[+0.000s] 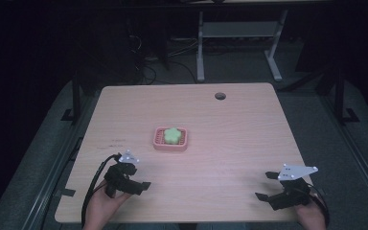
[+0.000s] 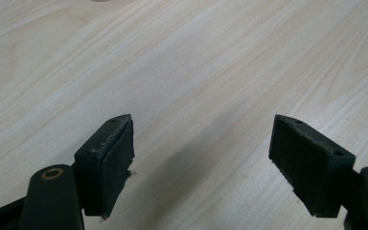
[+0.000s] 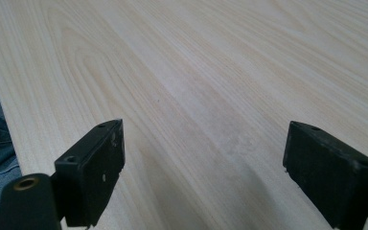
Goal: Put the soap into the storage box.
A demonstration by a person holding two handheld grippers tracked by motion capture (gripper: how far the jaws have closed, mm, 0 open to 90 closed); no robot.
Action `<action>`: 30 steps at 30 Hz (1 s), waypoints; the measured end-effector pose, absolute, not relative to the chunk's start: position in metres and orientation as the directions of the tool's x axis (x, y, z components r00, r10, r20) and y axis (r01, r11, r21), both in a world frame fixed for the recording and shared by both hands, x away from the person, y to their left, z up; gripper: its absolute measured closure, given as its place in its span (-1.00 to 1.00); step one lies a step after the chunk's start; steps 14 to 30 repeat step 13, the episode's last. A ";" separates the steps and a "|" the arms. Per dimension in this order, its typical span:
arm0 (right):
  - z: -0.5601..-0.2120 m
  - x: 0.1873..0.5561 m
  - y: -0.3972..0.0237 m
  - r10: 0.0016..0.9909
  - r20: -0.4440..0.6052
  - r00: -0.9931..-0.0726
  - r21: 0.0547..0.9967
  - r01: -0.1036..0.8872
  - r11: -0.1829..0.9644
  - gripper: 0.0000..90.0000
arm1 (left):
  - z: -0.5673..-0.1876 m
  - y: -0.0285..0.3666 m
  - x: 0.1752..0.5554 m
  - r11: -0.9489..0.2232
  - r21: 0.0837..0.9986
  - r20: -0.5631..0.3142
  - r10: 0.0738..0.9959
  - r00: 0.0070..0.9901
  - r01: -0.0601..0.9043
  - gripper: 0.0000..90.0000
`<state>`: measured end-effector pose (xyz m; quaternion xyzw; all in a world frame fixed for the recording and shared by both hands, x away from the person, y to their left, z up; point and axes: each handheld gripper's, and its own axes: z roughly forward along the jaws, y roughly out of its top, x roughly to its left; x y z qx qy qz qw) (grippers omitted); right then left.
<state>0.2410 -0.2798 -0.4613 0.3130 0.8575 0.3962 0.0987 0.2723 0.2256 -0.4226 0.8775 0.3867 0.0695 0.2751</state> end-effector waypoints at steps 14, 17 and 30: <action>-0.458 0.240 -0.280 0.602 0.068 -0.796 0.751 0.438 0.494 -0.69 | -0.434 0.232 0.266 -0.549 0.545 -0.072 0.723 0.687 0.634 -0.47; -0.458 0.240 -0.280 0.602 0.068 -0.796 0.751 0.438 0.494 -0.69 | -0.434 0.232 0.266 -0.549 0.545 -0.072 0.723 0.687 0.634 -0.47; -0.458 0.240 -0.280 0.602 0.068 -0.796 0.751 0.438 0.494 -0.69 | -0.434 0.232 0.266 -0.549 0.545 -0.072 0.723 0.687 0.634 -0.47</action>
